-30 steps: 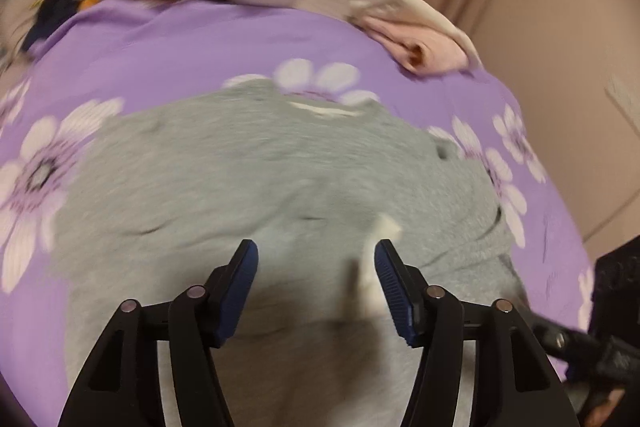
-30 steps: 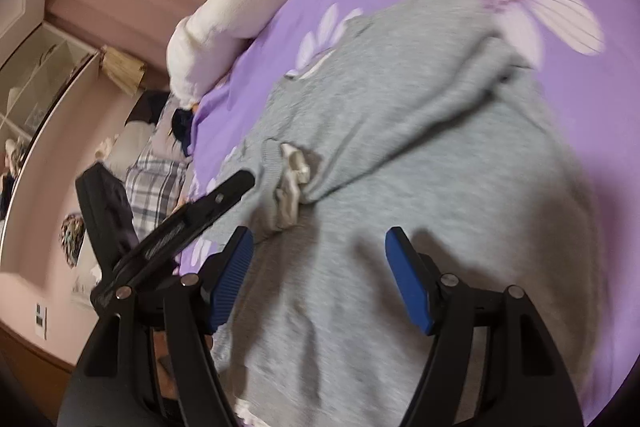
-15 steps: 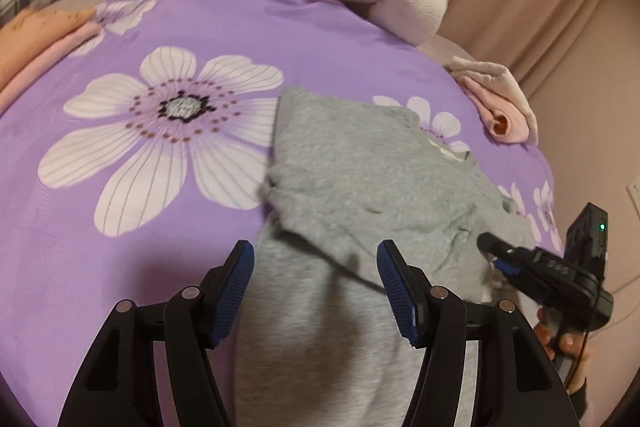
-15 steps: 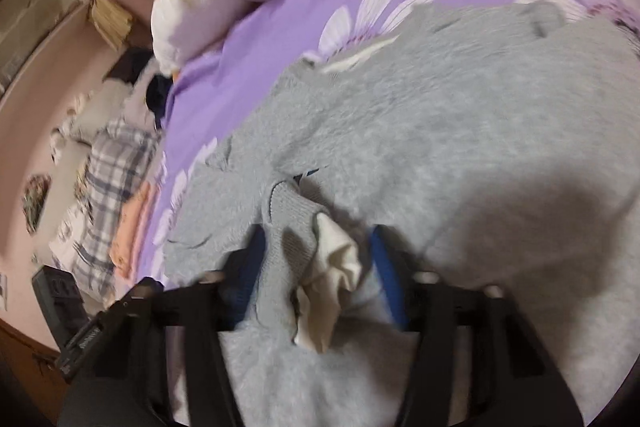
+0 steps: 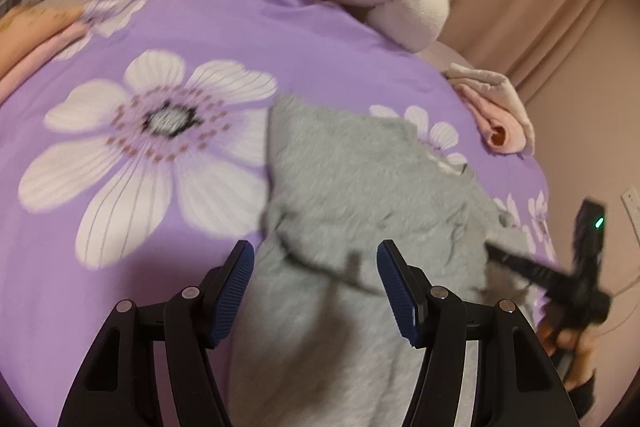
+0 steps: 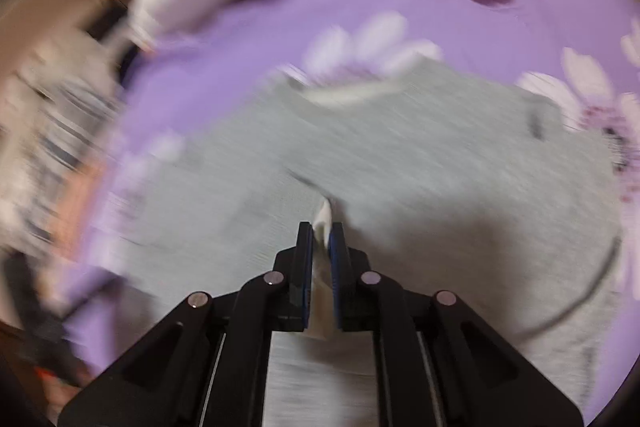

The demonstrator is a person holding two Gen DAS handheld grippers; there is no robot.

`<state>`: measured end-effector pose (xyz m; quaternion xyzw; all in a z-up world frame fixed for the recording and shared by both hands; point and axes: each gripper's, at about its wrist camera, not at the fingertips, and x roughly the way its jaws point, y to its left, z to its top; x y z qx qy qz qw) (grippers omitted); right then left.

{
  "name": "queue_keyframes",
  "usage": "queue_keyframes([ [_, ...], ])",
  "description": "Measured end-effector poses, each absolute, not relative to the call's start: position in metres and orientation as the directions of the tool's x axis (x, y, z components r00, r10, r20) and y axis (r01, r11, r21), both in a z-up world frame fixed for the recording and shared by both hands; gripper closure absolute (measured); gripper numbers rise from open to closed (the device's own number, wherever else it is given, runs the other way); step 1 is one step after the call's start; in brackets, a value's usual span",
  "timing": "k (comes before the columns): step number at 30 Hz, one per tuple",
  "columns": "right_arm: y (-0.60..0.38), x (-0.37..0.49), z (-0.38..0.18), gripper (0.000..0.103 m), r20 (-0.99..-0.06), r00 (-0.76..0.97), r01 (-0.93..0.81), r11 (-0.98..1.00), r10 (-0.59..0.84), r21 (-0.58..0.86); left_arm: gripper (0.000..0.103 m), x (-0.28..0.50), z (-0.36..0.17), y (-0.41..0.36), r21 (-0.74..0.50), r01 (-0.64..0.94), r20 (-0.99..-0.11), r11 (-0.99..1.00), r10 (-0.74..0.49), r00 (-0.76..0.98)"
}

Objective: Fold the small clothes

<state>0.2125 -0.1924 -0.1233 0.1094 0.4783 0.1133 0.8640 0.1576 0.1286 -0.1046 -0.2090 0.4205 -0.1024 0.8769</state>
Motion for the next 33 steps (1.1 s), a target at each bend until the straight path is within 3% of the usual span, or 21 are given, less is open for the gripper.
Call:
queue_keyframes([
  [3, -0.203, 0.206, -0.121, 0.078, -0.775, 0.56, -0.062, 0.947, 0.295, 0.316, 0.041, 0.178, -0.101, 0.115, -0.417, 0.036, -0.707, 0.908, -0.349, 0.616],
  [7, -0.199, 0.192, -0.102, 0.078, -0.691, 0.626, -0.145, 0.924, 0.363, 0.354, 0.041, 0.194, -0.104, 0.095, -0.332, 0.072, -0.732, 0.94, -0.305, 0.609],
  [10, -0.182, 0.193, -0.114, 0.083, -0.72, 0.562, -0.204, 0.912, 0.408, 0.357, 0.041, 0.195, -0.117, 0.083, -0.244, 0.082, -0.765, 0.966, -0.243, 0.596],
  [12, -0.173, 0.196, -0.128, 0.084, -0.766, 0.536, -0.189, 0.934, 0.356, 0.303, 0.041, 0.195, -0.127, 0.08, -0.195, 0.082, -0.786, 0.977, -0.206, 0.583],
  [15, -0.184, 0.198, -0.134, 0.085, -0.756, 0.522, -0.158, 0.916, 0.394, 0.368, 0.041, 0.198, -0.138, 0.081, -0.139, 0.081, -0.809, 0.987, -0.16, 0.565],
  [21, -0.2, 0.156, -0.115, 0.078, -0.729, 0.555, -0.14, 0.909, 0.4, 0.392, 0.041, 0.183, -0.122, 0.108, -0.274, 0.04, -0.787, 0.961, -0.248, 0.564],
  [25, -0.213, 0.111, -0.11, 0.057, -0.73, 0.585, -0.119, 0.928, 0.353, 0.353, 0.041, 0.144, -0.114, 0.121, -0.334, 0.053, -0.772, 0.941, -0.305, 0.557],
  [28, -0.225, 0.077, -0.107, 0.047, -0.73, 0.61, -0.099, 0.944, 0.308, 0.316, 0.027, 0.112, -0.114, 0.128, -0.357, 0.065, -0.778, 0.932, -0.335, 0.531],
  [33, -0.252, 0.028, -0.103, 0.04, -0.731, 0.636, -0.045, 0.957, 0.248, 0.286, 0.026, 0.061, -0.116, 0.143, -0.421, 0.068, -0.774, 0.905, -0.397, 0.493],
])
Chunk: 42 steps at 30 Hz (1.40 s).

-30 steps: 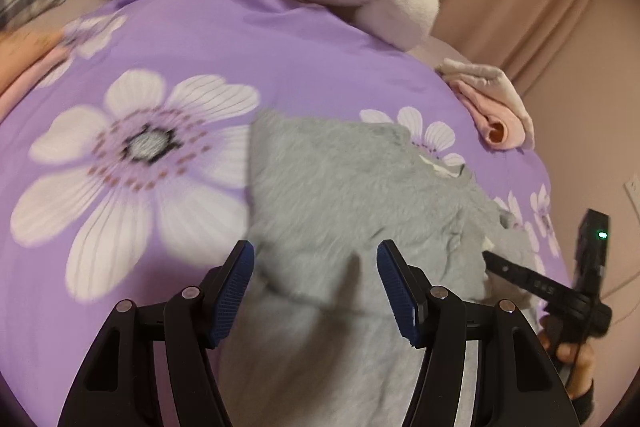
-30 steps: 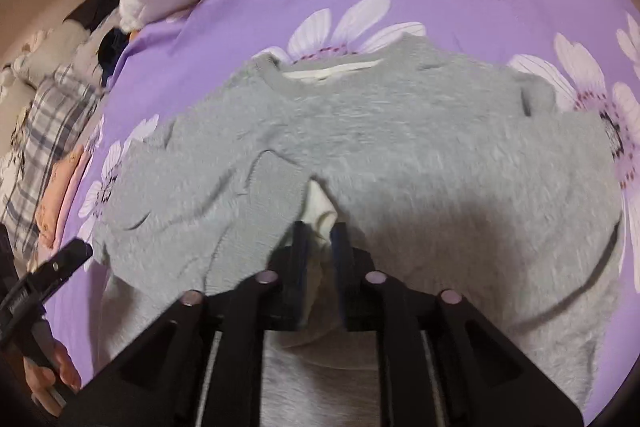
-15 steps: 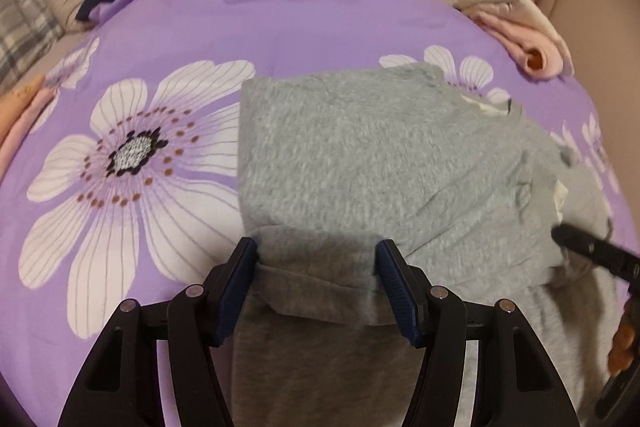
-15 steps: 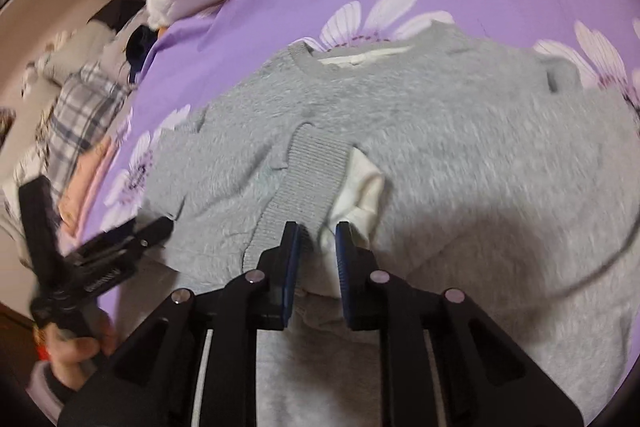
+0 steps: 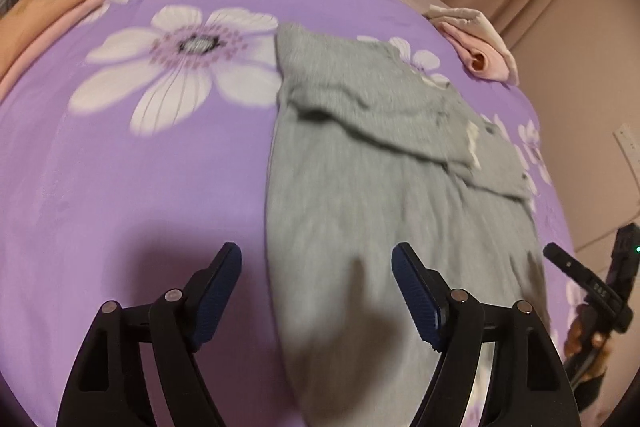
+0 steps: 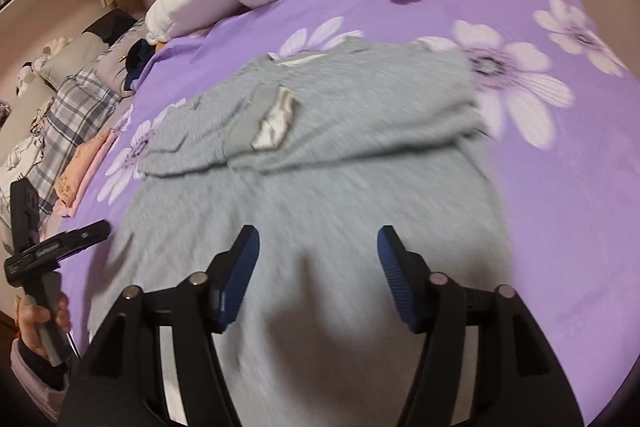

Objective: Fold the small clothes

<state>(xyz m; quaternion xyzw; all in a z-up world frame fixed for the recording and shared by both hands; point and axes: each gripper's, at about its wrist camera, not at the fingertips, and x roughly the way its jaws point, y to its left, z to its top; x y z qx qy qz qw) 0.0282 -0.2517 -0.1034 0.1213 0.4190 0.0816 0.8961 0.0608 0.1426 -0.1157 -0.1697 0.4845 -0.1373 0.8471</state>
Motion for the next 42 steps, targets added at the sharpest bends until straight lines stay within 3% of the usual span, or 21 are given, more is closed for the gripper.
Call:
queue_keyframes([
  [4, -0.271, -0.003, -0.104, 0.035, -0.73, 0.645, 0.006, 0.954, 0.227, 0.301, 0.024, 0.039, -0.115, 0.146, -0.522, 0.085, -0.74, 0.849, -0.5, 0.45],
  [14, -0.319, -0.053, -0.132, 0.035, -0.742, 0.62, 0.151, 0.89, 0.254, 0.431, 0.021, 0.02, -0.135, 0.141, -0.687, 0.026, -0.661, 0.726, -0.639, 0.392],
  [29, -0.328, -0.074, -0.152, 0.034, -0.666, 0.595, 0.116, 0.773, 0.449, 0.624, 0.021, 0.011, -0.143, 0.142, -0.762, -0.002, -0.601, 0.648, -0.705, 0.377],
  [42, -0.318, -0.038, -0.16, 0.037, -0.603, 0.631, 0.085, 0.729, 0.488, 0.679, 0.02, 0.037, -0.15, 0.132, -0.809, -0.021, -0.547, 0.587, -0.74, 0.393],
])
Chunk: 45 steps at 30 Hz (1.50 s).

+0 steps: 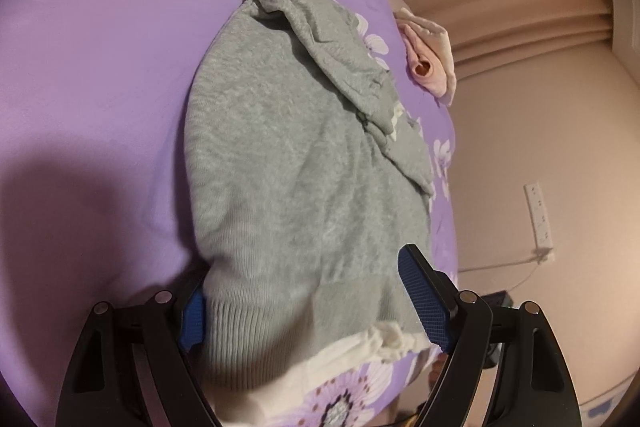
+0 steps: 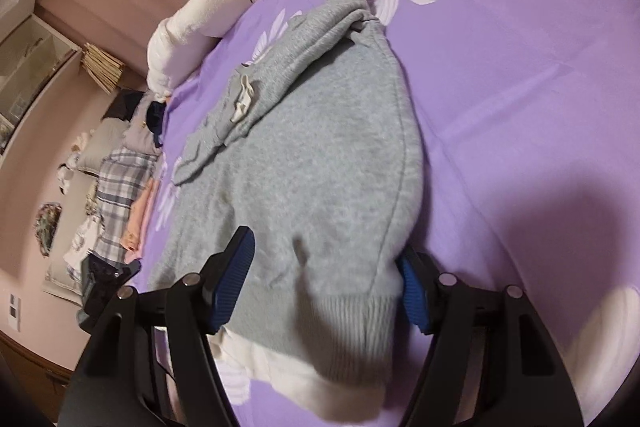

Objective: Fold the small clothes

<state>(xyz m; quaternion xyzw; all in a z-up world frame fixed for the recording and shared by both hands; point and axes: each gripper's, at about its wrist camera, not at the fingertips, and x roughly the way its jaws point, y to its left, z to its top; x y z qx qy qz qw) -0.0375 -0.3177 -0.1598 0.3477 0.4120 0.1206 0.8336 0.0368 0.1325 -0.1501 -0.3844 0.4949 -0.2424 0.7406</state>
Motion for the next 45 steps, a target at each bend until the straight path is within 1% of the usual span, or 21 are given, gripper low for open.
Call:
queue_keyframes([
  [2, -0.318, -0.034, -0.161, 0.038, -0.594, 0.631, 0.086, 0.716, 0.499, 0.693, 0.02, 0.037, -0.15, 0.131, -0.814, -0.021, -0.539, 0.58, -0.742, 0.398],
  [11, -0.311, -0.053, -0.16, 0.039, -0.594, 0.572, 0.047, 0.7, 0.566, 0.713, 0.02, 0.018, -0.147, 0.123, -0.799, 0.042, -0.548, 0.599, -0.756, 0.359],
  [15, -0.306, -0.063, -0.16, 0.042, -0.601, 0.555, 0.044, 0.702, 0.574, 0.711, 0.02, 0.011, -0.147, 0.126, -0.806, 0.031, -0.541, 0.591, -0.758, 0.364],
  [16, -0.305, -0.064, -0.16, 0.042, -0.6, 0.555, 0.044, 0.701, 0.576, 0.712, 0.022, 0.011, -0.148, 0.127, -0.81, 0.026, -0.537, 0.586, -0.758, 0.369],
  [18, -0.304, -0.065, -0.161, 0.043, -0.602, 0.558, 0.048, 0.702, 0.571, 0.71, 0.029, 0.01, -0.15, 0.129, -0.802, 0.007, -0.551, 0.598, -0.743, 0.381],
  [19, -0.304, -0.064, -0.162, 0.044, -0.604, 0.56, 0.052, 0.704, 0.567, 0.708, 0.036, 0.011, -0.152, 0.13, -0.797, -0.006, -0.559, 0.603, -0.734, 0.386],
  [20, -0.303, -0.063, -0.163, 0.044, -0.605, 0.563, 0.057, 0.704, 0.563, 0.708, 0.045, 0.011, -0.154, 0.132, -0.793, -0.023, -0.567, 0.609, -0.724, 0.393],
  [21, -0.303, -0.063, -0.164, 0.046, -0.605, 0.567, 0.064, 0.702, 0.559, 0.709, 0.05, 0.011, -0.156, 0.134, -0.79, -0.036, -0.573, 0.612, -0.716, 0.398],
  [23, -0.303, -0.062, -0.165, 0.049, -0.61, 0.573, 0.072, 0.708, 0.547, 0.703, 0.068, 0.011, -0.162, 0.14, -0.789, -0.07, -0.582, 0.611, -0.706, 0.403],
  [24, -0.302, -0.061, -0.165, 0.054, -0.614, 0.578, 0.075, 0.714, 0.537, 0.696, 0.071, 0.012, -0.164, 0.142, -0.791, -0.088, -0.584, 0.606, -0.703, 0.406],
  [25, -0.302, -0.06, -0.166, 0.061, -0.62, 0.582, 0.082, 0.721, 0.526, 0.688, 0.075, 0.012, -0.166, 0.145, -0.795, -0.099, -0.581, 0.599, -0.704, 0.409],
  [26, -0.301, -0.059, -0.166, 0.065, -0.626, 0.583, 0.089, 0.726, 0.517, 0.682, 0.076, 0.012, -0.168, 0.146, -0.799, -0.107, -0.577, 0.592, -0.705, 0.413],
  [27, -0.301, -0.058, -0.168, 0.074, -0.632, 0.585, 0.097, 0.73, 0.508, 0.676, 0.076, 0.011, -0.167, 0.146, -0.799, -0.108, -0.577, 0.591, -0.703, 0.415],
  [28, -0.302, -0.057, -0.168, 0.078, -0.632, 0.586, 0.101, 0.728, 0.507, 0.678, 0.08, 0.011, -0.166, 0.145, -0.798, -0.105, -0.578, 0.594, -0.701, 0.418],
  [29, -0.302, -0.057, -0.169, 0.08, -0.628, 0.588, 0.102, 0.723, 0.509, 0.683, 0.083, 0.01, -0.164, 0.143, -0.797, -0.097, -0.577, 0.597, -0.702, 0.419],
  [31, -0.302, -0.058, -0.167, 0.085, -0.627, 0.592, 0.101, 0.725, 0.507, 0.681, 0.085, 0.01, -0.162, 0.141, -0.802, -0.08, -0.566, 0.591, -0.713, 0.414],
  [34, -0.301, -0.06, -0.161, 0.088, -0.613, 0.607, 0.087, 0.725, 0.505, 0.683, 0.086, 0.009, -0.16, 0.144, -0.82, -0.075, -0.543, 0.568, -0.728, 0.419],
  [38, -0.302, -0.063, -0.149, 0.09, -0.536, 0.642, 0.032, 0.68, 0.548, 0.733, 0.088, 0.011, -0.154, 0.145, -0.837, -0.054, -0.511, 0.545, -0.741, 0.436],
  [41, -0.301, -0.062, -0.142, 0.091, -0.498, 0.655, 0.003, 0.657, 0.569, 0.754, 0.091, 0.014, -0.142, 0.14, -0.845, 0.006, -0.477, 0.535, -0.758, 0.445],
  [43, -0.3, -0.063, -0.138, 0.091, -0.477, 0.662, -0.013, 0.646, 0.578, 0.763, 0.091, 0.015, -0.129, 0.135, -0.832, 0.053, -0.473, 0.552, -0.756, 0.454],
  [45, -0.298, -0.063, -0.133, 0.092, -0.455, 0.671, -0.03, 0.635, 0.585, 0.772, 0.091, 0.018, -0.123, 0.132, -0.827, 0.067, -0.472, 0.558, -0.755, 0.454],
])
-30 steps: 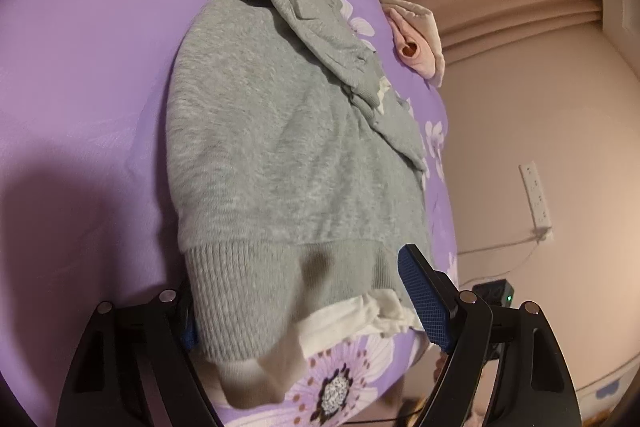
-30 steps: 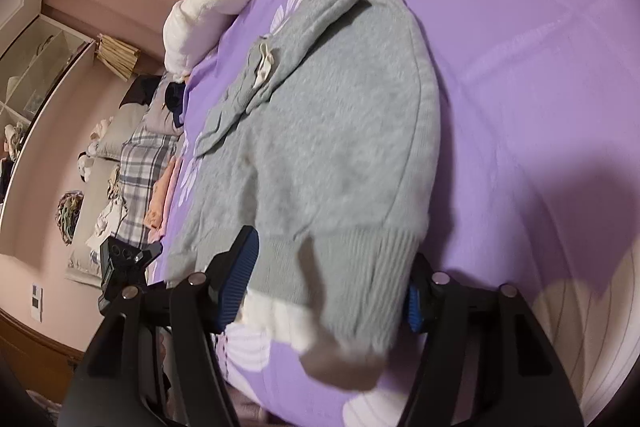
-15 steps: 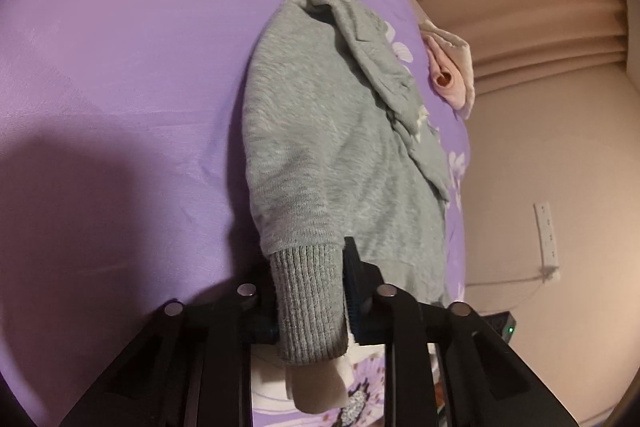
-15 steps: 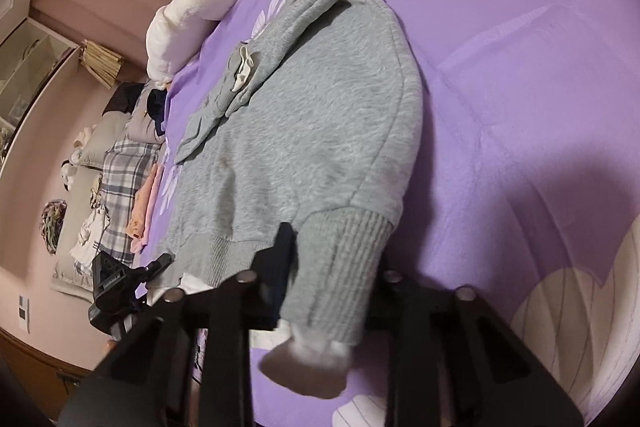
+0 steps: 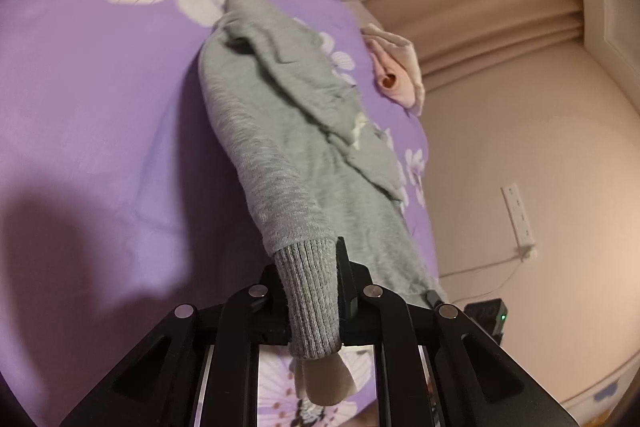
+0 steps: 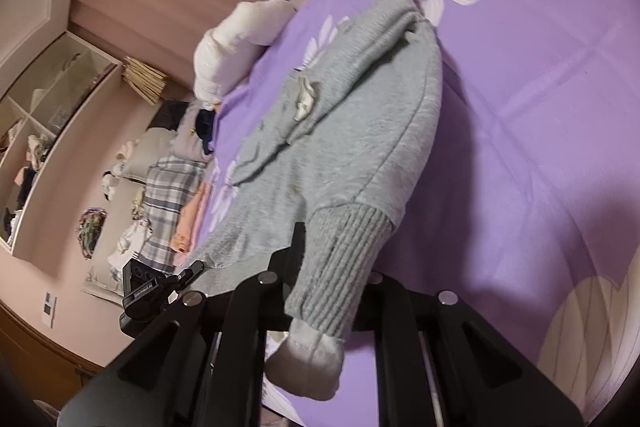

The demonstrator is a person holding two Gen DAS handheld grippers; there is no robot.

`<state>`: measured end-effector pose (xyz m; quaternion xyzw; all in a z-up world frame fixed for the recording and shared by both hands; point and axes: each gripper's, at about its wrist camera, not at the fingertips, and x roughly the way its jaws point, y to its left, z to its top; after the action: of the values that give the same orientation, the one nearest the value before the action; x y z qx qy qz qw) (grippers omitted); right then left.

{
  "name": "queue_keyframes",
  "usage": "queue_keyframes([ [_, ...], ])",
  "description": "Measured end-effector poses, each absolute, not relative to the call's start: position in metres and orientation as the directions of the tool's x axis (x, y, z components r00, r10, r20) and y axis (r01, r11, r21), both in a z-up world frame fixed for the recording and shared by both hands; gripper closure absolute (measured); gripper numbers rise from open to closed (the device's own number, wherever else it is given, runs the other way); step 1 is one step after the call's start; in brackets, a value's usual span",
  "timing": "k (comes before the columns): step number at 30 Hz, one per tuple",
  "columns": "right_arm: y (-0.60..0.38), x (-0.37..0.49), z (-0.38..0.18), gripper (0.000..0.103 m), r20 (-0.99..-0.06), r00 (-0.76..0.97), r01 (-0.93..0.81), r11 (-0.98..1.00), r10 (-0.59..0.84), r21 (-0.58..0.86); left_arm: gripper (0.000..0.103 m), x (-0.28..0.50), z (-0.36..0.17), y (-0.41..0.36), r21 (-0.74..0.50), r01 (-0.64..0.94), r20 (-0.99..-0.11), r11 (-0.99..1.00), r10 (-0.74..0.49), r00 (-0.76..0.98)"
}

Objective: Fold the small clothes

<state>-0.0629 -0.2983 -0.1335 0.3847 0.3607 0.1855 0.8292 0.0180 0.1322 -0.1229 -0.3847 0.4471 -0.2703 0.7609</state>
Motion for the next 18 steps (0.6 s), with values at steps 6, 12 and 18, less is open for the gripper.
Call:
queue_keyframes([
  [6, -0.296, -0.068, -0.119, 0.092, -0.42, 0.691, -0.069, 0.632, 0.588, 0.772, 0.093, 0.016, -0.11, 0.131, -0.838, 0.13, -0.42, 0.529, -0.78, 0.464],
  [12, -0.293, -0.077, -0.107, 0.093, -0.425, 0.69, -0.096, 0.656, 0.586, 0.749, 0.094, 0.007, -0.099, 0.129, -0.839, 0.187, -0.382, 0.512, -0.797, 0.469],
  [18, -0.294, -0.09, -0.089, 0.094, -0.402, 0.698, -0.142, 0.665, 0.593, 0.733, 0.094, 0.0, -0.081, 0.136, -0.841, 0.22, -0.348, 0.494, -0.807, 0.478],
])
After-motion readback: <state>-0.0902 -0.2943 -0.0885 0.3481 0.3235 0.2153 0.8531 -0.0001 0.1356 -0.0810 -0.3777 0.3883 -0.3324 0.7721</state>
